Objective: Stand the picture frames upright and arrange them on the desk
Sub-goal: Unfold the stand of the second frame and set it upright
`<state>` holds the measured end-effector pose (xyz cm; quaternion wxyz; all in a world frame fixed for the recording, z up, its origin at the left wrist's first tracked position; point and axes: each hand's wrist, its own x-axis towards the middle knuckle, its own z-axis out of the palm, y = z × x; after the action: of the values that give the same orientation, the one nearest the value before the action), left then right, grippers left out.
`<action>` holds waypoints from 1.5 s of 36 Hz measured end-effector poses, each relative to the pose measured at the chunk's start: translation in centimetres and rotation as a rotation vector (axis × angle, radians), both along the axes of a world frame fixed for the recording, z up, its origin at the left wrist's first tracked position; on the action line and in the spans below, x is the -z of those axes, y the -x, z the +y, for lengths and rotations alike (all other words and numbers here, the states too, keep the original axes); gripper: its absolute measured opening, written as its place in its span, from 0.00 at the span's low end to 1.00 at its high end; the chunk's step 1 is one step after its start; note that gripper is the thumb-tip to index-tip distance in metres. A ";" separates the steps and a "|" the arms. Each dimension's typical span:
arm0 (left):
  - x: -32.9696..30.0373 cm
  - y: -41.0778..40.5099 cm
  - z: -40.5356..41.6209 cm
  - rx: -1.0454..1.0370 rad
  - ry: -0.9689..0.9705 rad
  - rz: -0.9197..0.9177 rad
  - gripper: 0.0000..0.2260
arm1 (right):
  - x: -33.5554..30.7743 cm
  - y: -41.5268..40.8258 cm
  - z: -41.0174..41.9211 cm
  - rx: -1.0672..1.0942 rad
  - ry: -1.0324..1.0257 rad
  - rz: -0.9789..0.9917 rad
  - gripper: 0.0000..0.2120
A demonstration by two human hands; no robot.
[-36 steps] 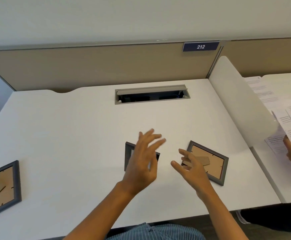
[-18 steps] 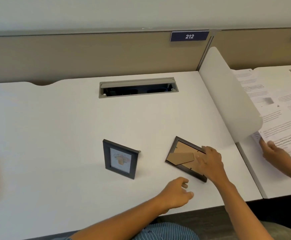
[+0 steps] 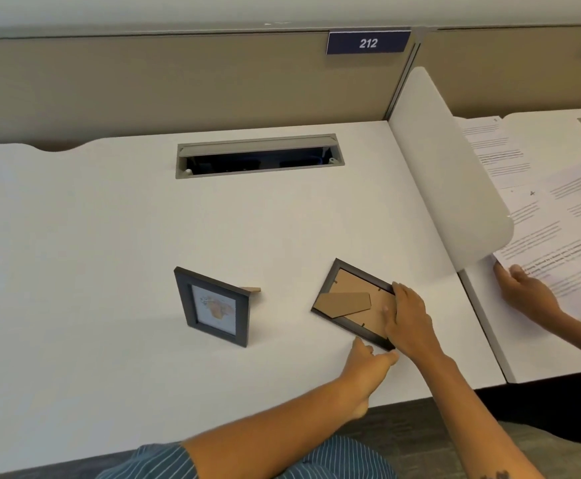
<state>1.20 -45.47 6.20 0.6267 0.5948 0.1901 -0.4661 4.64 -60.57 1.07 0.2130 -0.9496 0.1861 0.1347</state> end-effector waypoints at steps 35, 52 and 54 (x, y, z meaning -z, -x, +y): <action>-0.4 0.8 7.7 0.079 -0.250 -0.334 0.34 | -2.6 5.3 4.9 0.304 -0.388 -0.177 0.31; -3.8 -3.0 10.5 0.115 -0.516 -0.863 0.23 | -6.5 5.1 3.3 -0.071 -0.370 -0.519 0.23; -4.6 -3.7 10.9 0.095 -0.493 -0.918 0.19 | -7.0 4.6 2.9 -0.094 -0.330 -0.589 0.18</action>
<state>4.93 -34.61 10.76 0.4648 0.8759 -0.0275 -0.1265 0.02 -57.65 8.12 0.4021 -0.9080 0.0483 -0.1074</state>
